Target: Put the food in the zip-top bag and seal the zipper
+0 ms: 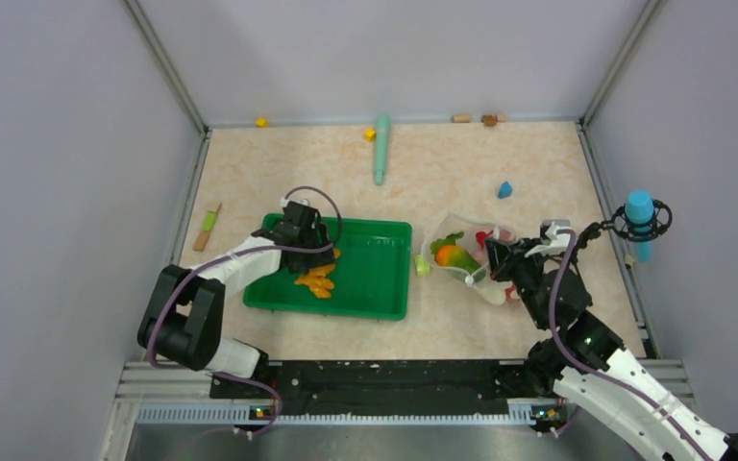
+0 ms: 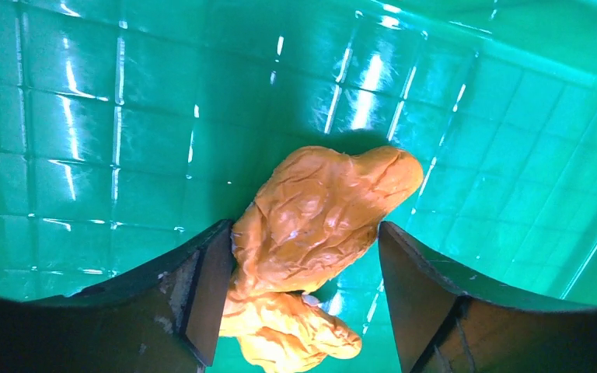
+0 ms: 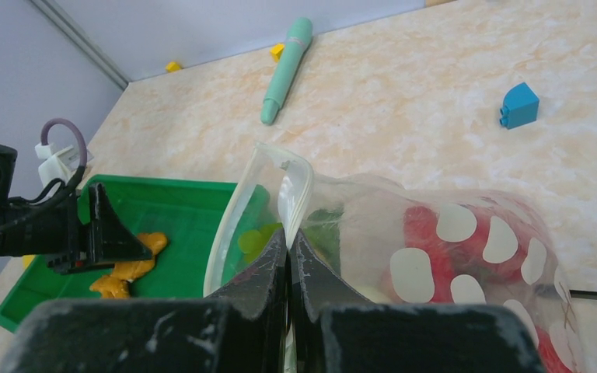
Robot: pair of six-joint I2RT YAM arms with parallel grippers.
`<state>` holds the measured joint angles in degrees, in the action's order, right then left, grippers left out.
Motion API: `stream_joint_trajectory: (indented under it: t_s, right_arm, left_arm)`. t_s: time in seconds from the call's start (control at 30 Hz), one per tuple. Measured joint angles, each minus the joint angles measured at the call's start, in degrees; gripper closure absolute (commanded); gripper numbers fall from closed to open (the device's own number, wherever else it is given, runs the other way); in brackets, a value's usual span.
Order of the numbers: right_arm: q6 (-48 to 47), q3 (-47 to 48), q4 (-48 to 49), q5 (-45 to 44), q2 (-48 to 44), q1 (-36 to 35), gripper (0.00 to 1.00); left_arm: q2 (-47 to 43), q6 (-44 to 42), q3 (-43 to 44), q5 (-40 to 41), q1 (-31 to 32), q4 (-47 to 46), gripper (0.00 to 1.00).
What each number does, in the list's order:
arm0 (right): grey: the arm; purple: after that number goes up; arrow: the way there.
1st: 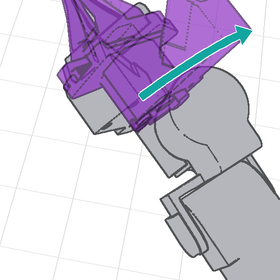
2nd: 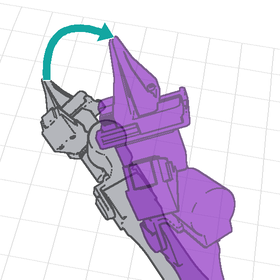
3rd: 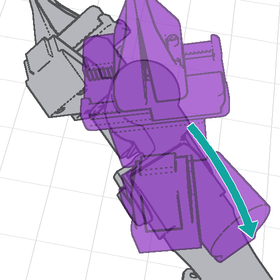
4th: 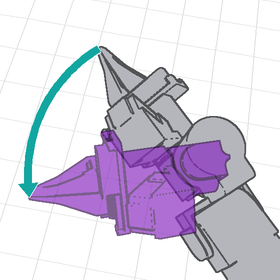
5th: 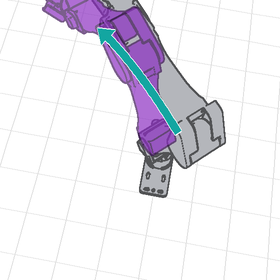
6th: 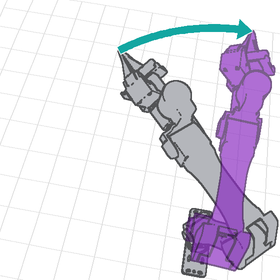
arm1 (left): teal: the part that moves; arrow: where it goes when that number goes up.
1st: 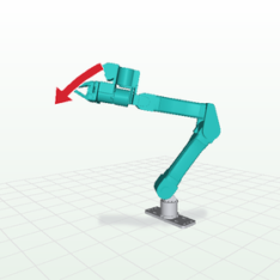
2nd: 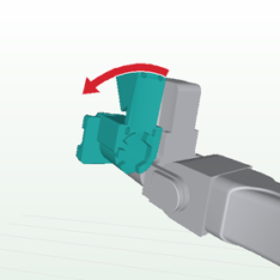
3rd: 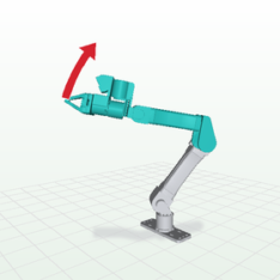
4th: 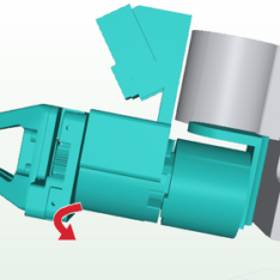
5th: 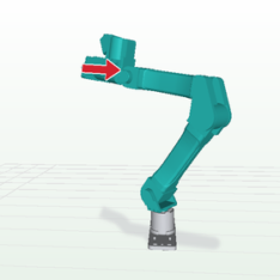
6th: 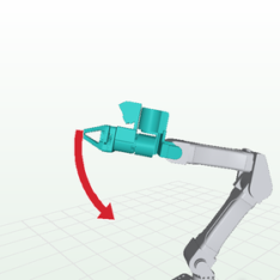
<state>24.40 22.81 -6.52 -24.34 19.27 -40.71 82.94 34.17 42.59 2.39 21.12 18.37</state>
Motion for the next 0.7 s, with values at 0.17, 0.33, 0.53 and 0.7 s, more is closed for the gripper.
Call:
stream_joint_trajectory:
  t_s: [0.17, 0.33, 0.53, 0.7]
  right_arm:
    - [-0.55, -0.02, 0.17, 0.24, 0.04, 0.00, 1.00]
    - [-1.09, -0.35, 1.03, 0.66, 0.13, 0.00, 1.00]
    - [-1.55, -0.35, 1.44, 1.81, 0.87, 0.00, 1.00]
    - [-1.90, -0.44, 1.73, 2.23, 0.90, 0.00, 1.00]
  left_arm:
    - [1.84, -1.53, 2.58, 2.05, 3.21, 3.63, 0.22]
    - [4.74, -1.77, 5.40, 6.29, 6.88, 6.97, 0.27]
    - [7.41, -1.75, 7.98, 9.62, 8.61, 9.64, 0.31]
    - [8.46, -1.36, 9.07, 10.69, 9.49, 10.60, 0.42]
